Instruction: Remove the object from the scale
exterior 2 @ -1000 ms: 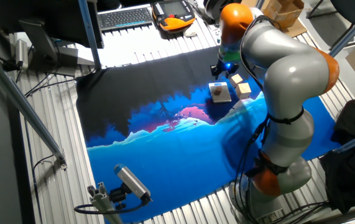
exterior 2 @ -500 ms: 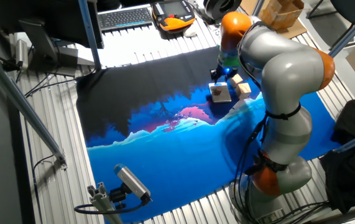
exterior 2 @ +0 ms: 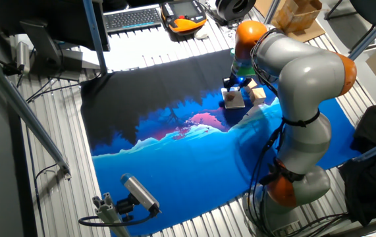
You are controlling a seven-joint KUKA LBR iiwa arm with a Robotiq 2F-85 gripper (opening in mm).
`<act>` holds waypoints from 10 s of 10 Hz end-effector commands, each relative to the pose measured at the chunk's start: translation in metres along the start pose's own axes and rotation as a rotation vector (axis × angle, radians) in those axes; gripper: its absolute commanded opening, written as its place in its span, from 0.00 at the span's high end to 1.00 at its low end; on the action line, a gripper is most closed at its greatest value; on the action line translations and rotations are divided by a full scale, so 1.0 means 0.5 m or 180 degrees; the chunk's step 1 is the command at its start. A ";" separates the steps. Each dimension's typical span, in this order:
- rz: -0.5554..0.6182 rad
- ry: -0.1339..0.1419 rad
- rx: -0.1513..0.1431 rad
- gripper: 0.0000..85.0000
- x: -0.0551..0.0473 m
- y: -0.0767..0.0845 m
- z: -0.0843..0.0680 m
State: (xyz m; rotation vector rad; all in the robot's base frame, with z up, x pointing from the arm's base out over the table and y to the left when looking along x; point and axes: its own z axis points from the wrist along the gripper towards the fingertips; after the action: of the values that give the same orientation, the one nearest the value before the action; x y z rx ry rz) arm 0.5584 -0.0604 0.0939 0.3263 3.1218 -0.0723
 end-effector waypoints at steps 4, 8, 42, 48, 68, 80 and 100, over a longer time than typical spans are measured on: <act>-0.0010 -0.0013 -0.0059 0.40 -0.007 -0.005 0.031; -0.0013 -0.0061 -0.0078 0.40 0.005 -0.008 0.052; -0.0290 0.0596 0.0164 1.00 0.117 0.058 -0.051; -0.0257 0.0597 0.0122 1.00 0.116 0.056 -0.049; -0.0117 0.0254 0.0189 0.80 0.205 0.011 0.027; 0.0109 0.0263 0.0137 0.40 0.208 0.020 0.032; -0.0380 -0.0064 -0.0200 1.00 0.177 0.064 -0.142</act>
State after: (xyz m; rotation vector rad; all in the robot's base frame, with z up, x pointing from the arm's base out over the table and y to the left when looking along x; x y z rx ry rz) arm 0.4784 -0.0078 0.1626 0.1374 3.1124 0.0221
